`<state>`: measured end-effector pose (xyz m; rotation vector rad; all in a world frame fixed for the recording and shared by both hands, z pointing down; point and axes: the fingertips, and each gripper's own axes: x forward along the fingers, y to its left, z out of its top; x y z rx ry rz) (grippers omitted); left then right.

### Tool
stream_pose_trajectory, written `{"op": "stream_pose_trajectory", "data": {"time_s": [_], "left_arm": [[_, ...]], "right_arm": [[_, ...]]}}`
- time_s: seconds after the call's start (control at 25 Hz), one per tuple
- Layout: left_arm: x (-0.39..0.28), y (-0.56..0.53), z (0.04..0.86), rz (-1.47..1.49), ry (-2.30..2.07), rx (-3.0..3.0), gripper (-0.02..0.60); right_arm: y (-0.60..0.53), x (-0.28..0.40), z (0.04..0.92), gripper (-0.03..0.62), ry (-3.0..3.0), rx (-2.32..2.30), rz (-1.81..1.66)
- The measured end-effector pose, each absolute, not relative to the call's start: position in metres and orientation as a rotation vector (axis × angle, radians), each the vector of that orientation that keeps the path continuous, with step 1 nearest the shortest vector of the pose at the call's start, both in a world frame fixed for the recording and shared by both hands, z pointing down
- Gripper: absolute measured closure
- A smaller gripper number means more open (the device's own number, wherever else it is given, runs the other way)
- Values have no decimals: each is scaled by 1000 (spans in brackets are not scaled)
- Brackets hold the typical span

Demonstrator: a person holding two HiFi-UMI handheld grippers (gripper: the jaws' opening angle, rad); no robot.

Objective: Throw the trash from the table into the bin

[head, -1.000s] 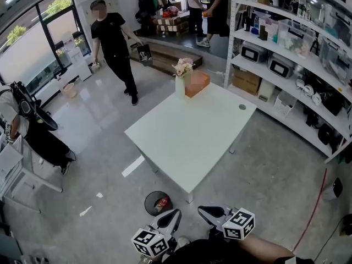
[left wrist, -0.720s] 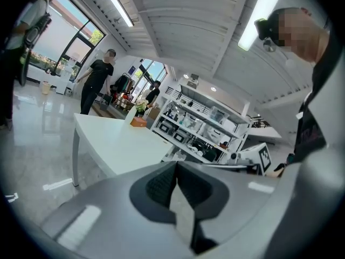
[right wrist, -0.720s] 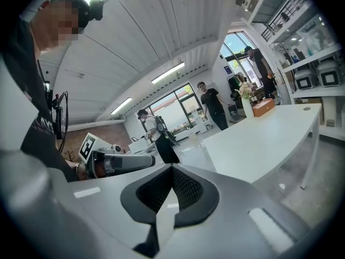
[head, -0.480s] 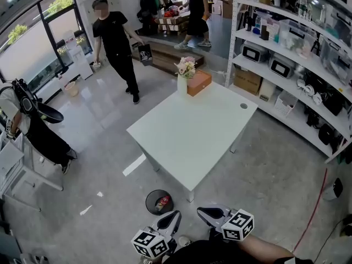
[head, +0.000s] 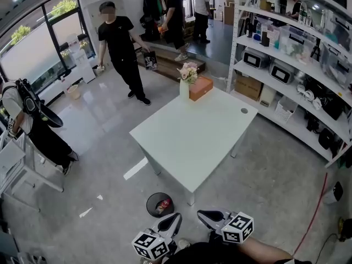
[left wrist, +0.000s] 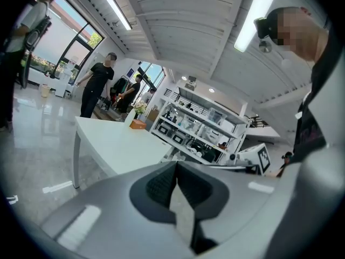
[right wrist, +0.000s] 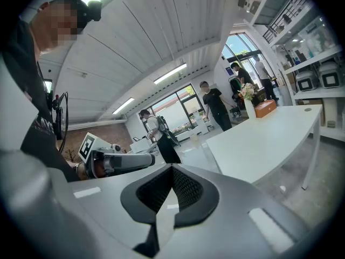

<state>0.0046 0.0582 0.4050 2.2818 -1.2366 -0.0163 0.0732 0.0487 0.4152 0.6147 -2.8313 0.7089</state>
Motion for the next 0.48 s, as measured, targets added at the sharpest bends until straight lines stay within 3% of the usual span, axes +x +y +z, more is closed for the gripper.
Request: {"op": "stream_pose_trajectory", "data": {"time_s": [0.48], "left_arm": [[2, 71, 403, -19, -1272, 2277, 574]], "right_arm": [[58, 70, 412, 595, -2854, 570, 698]]}}
